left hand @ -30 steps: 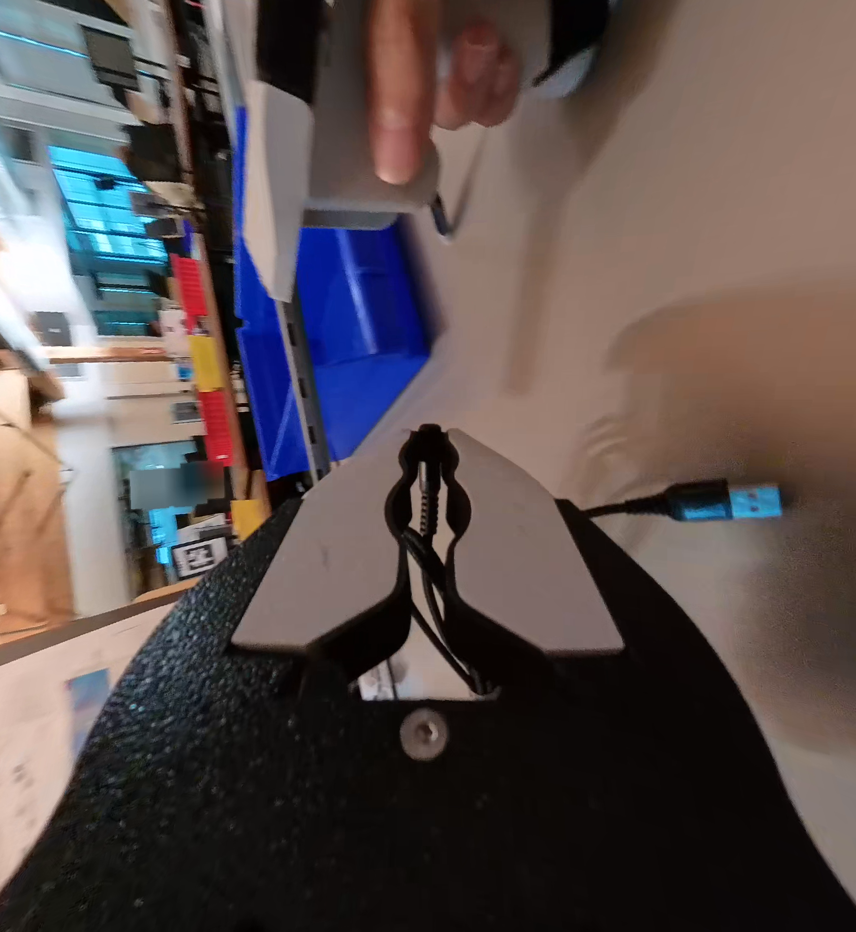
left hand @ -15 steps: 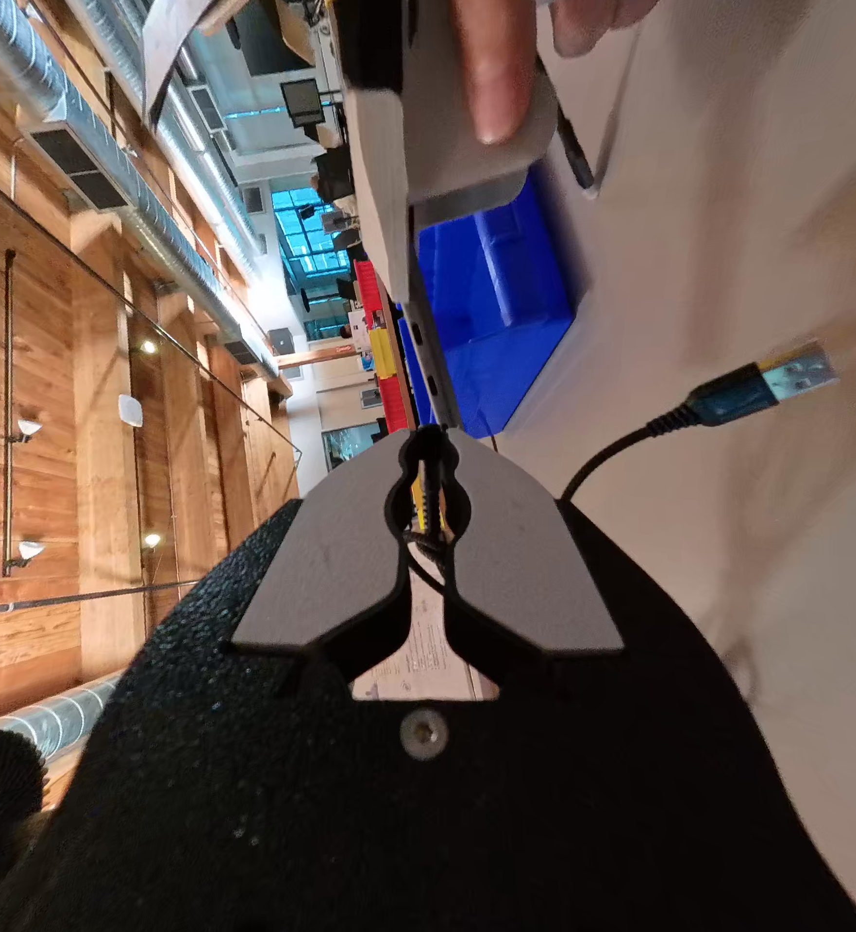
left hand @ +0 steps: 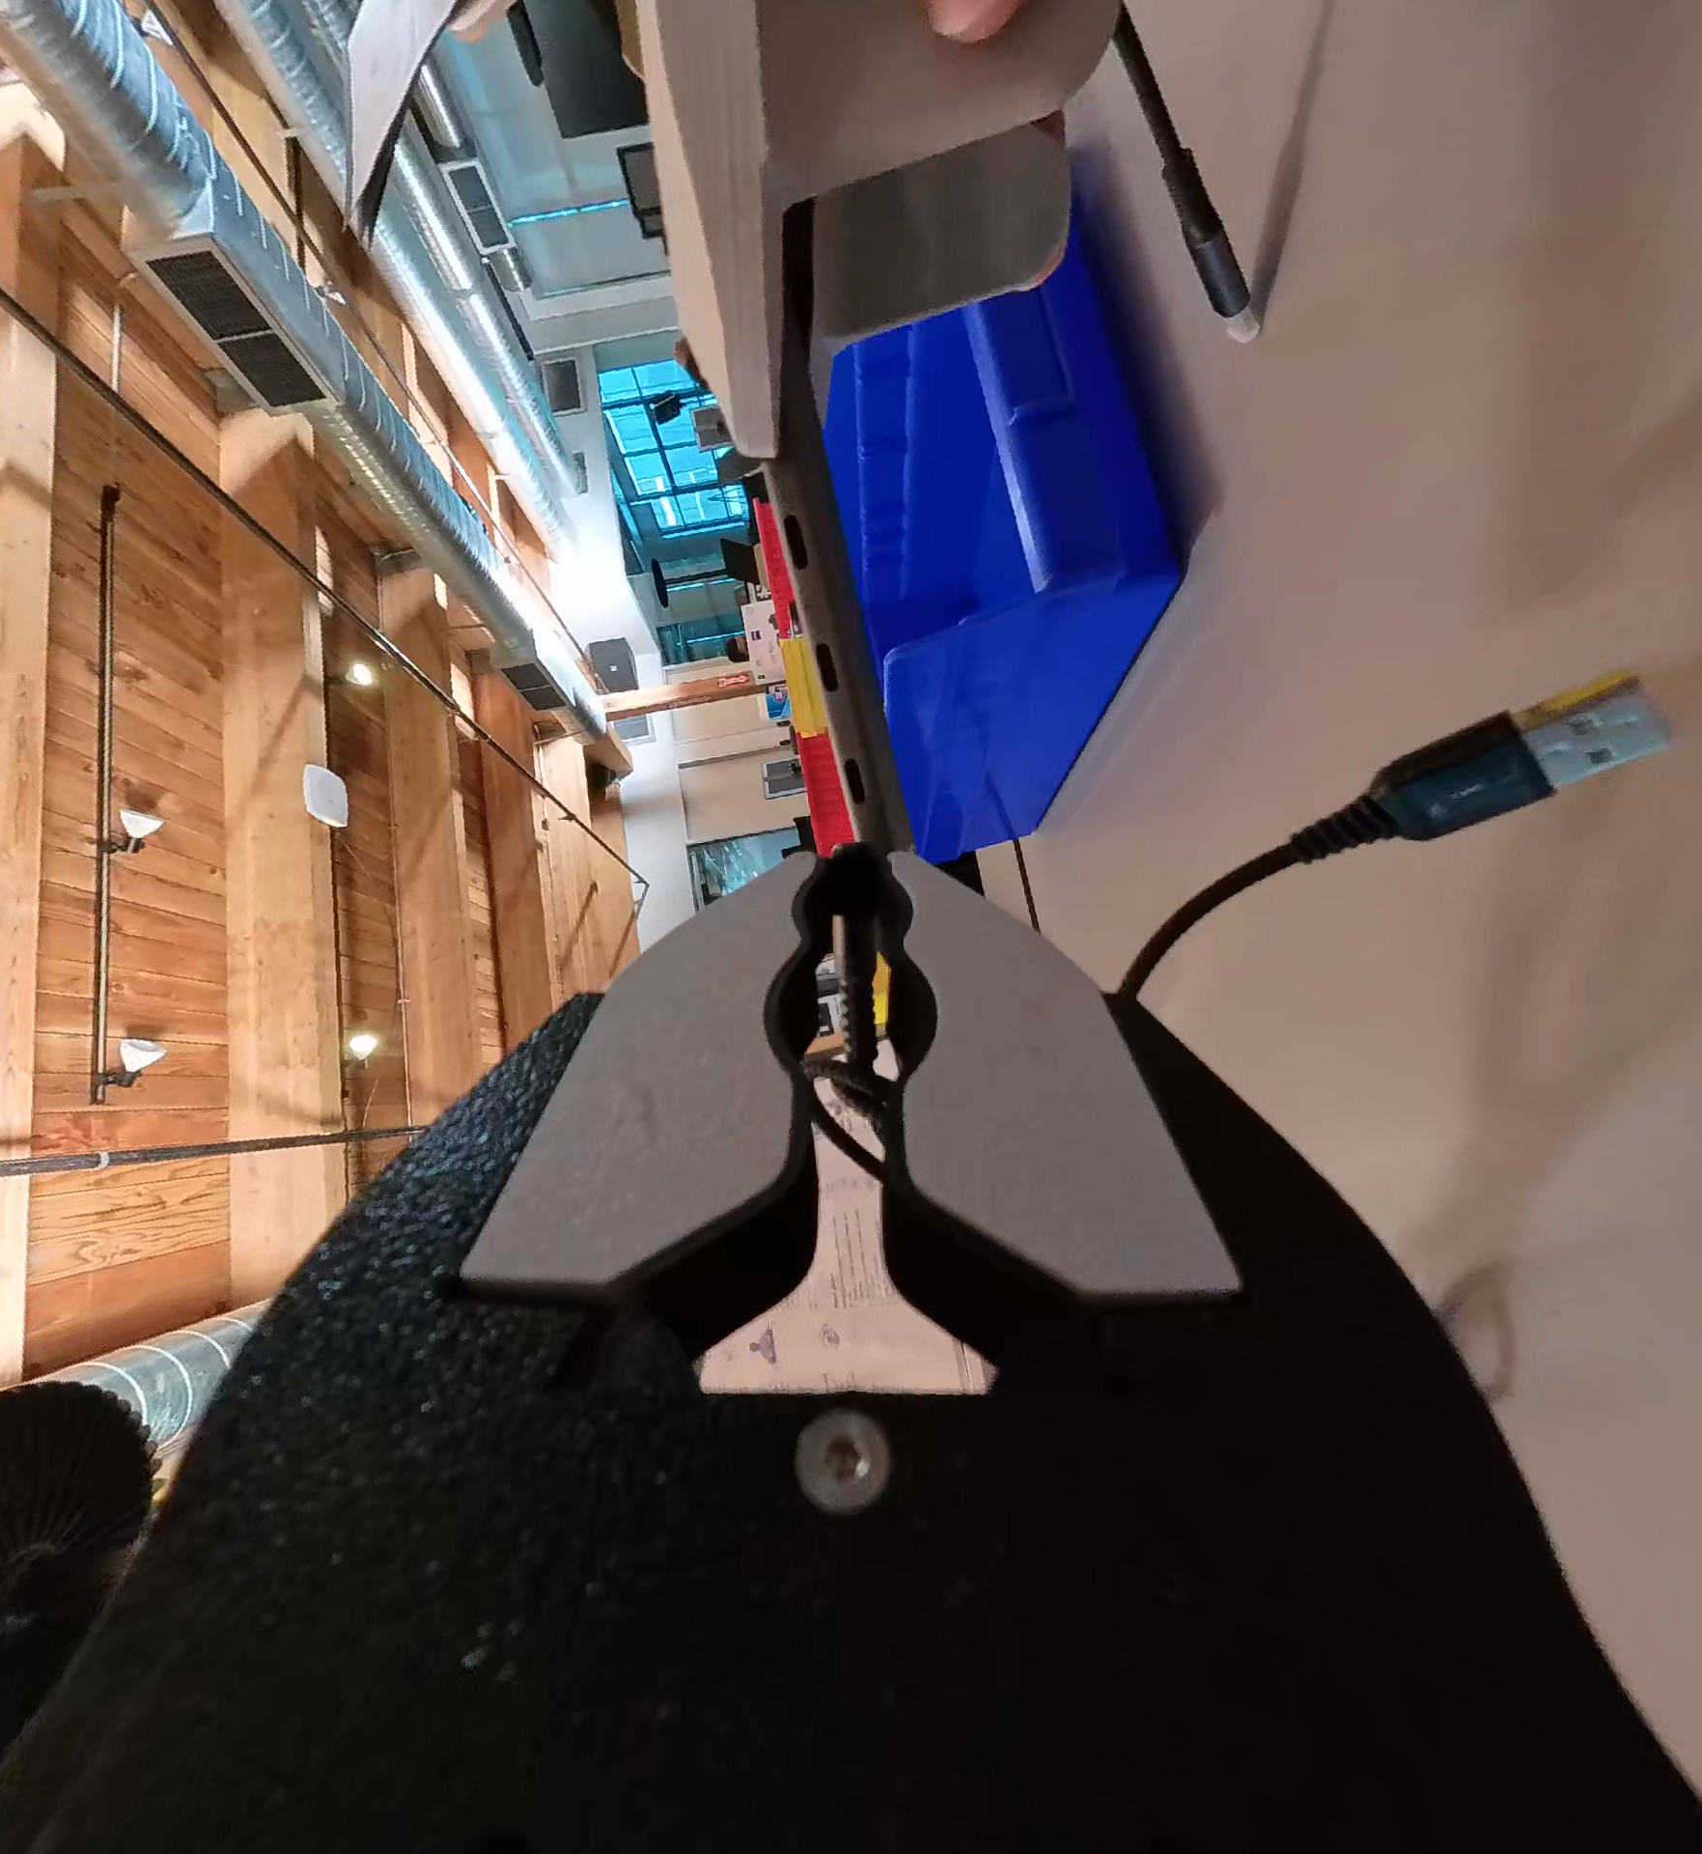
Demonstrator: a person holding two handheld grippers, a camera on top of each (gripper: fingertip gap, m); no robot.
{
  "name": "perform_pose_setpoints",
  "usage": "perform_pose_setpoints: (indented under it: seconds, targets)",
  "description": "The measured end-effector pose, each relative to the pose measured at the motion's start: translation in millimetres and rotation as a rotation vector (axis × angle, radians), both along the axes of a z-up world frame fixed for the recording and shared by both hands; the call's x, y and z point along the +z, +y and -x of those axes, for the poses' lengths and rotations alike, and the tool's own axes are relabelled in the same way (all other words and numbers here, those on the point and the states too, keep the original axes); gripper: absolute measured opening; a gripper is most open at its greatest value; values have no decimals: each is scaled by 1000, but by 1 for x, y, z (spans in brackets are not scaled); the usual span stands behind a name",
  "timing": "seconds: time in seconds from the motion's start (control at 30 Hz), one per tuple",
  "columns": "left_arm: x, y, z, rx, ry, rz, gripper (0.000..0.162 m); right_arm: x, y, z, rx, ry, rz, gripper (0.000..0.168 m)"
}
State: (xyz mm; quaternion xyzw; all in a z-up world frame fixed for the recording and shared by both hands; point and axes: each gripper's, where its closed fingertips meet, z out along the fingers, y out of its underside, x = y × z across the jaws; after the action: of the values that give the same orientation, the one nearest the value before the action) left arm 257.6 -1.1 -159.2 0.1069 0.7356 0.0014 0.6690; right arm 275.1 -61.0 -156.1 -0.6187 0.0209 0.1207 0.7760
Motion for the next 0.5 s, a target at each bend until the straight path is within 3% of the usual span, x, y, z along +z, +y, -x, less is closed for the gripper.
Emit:
perform_pose_setpoints:
  seconds: [0.5]
  targets:
    - [-2, 5, 1, -6, 5, 14, 7, -1, 3, 1, -6, 0, 9, 24]
